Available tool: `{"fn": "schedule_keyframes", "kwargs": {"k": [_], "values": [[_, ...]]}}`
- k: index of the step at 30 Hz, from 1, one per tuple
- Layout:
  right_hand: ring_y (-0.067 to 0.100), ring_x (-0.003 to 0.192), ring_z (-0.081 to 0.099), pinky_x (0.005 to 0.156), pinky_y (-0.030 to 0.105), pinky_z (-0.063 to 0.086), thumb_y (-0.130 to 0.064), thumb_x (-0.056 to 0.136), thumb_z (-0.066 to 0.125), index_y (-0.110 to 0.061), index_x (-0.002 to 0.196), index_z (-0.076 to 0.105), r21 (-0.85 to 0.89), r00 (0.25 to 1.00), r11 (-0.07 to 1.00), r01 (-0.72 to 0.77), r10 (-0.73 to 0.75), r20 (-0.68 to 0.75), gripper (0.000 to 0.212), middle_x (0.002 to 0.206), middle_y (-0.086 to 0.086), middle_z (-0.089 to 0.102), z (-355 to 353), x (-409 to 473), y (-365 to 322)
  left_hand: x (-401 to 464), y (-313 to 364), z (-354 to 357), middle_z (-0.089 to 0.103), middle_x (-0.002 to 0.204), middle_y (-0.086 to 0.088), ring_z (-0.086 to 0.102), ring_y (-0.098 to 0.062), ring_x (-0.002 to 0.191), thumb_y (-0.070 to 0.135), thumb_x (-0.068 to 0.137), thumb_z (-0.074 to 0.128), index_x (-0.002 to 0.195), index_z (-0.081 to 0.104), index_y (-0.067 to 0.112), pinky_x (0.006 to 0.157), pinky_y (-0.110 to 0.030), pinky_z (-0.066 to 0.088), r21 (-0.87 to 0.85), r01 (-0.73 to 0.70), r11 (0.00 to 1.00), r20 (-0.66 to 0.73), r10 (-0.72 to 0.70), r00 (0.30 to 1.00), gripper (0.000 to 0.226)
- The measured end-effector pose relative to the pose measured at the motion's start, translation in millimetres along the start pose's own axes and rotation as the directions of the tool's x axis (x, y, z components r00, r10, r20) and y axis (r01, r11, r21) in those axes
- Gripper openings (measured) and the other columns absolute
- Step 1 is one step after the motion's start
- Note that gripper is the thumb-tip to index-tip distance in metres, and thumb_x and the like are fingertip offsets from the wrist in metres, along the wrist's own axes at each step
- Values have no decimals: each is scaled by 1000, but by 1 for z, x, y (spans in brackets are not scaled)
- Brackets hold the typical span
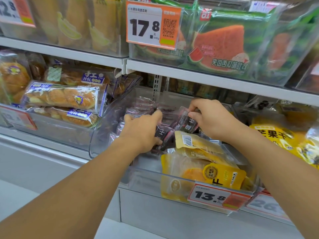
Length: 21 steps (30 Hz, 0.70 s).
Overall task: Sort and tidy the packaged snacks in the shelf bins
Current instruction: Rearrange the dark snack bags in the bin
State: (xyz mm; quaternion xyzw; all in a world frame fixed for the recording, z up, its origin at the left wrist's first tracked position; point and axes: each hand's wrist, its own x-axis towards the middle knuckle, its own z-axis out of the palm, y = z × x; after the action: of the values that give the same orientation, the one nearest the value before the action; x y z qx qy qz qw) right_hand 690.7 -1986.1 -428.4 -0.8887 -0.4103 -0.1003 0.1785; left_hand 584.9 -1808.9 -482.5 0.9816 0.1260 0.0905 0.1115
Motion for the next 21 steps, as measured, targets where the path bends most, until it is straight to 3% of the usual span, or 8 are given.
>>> {"fn": "schedule_keyframes", "kwargs": {"k": [2,7,12,16,18,21], "values": [[18,66,57,60,35,46,-23,102,53,-17,91,58,18,999,1000,-15,15,-44,14,73,-1,59,0,-5,0,1,0,1,53,77,7,53,-21,79,44,81,79,100,35,28,97,-47,31,-72,28,997,-83,-34,996,50],[21,57,54,57,43,51,-23,103,50,-18,92,53,47,976,999,-6,16,-218,13,66,2,57,-10,-20,-7,8,6,0,51,105,1,52,-24,90,42,65,91,100,50,24,76,-37,44,-106,42,993,-227,-65,972,56],[19,56,51,54,42,46,-21,103,52,-18,94,52,115,952,985,127,-89,-293,9,62,-1,55,-21,-36,-30,15,5,1,54,100,-1,54,-25,89,32,60,96,102,57,18,71,-33,41,-184,95,978,-167,-126,978,59],[18,64,56,61,37,47,-21,100,57,-17,91,58,320,961,937,136,-47,-271,11,70,3,64,-20,-36,-40,20,-15,-14,69,92,-1,64,-17,81,5,79,79,92,66,20,59,-17,43,-309,21,951,-110,-57,992,24],[21,69,61,68,42,52,-22,99,59,-19,88,59,339,988,938,70,-18,-156,12,73,2,66,-9,-28,-38,16,-27,-22,71,101,-4,67,-13,86,-8,86,65,108,68,14,72,-11,50,-538,10,843,-45,-41,998,31],[20,77,65,76,45,55,-24,98,61,-20,90,60,316,1000,949,-24,25,1,9,80,1,69,12,-9,-34,6,-33,-31,73,109,-8,72,-13,97,-3,97,56,113,65,16,91,-31,58,-808,65,586,-11,-125,992,27]]}}
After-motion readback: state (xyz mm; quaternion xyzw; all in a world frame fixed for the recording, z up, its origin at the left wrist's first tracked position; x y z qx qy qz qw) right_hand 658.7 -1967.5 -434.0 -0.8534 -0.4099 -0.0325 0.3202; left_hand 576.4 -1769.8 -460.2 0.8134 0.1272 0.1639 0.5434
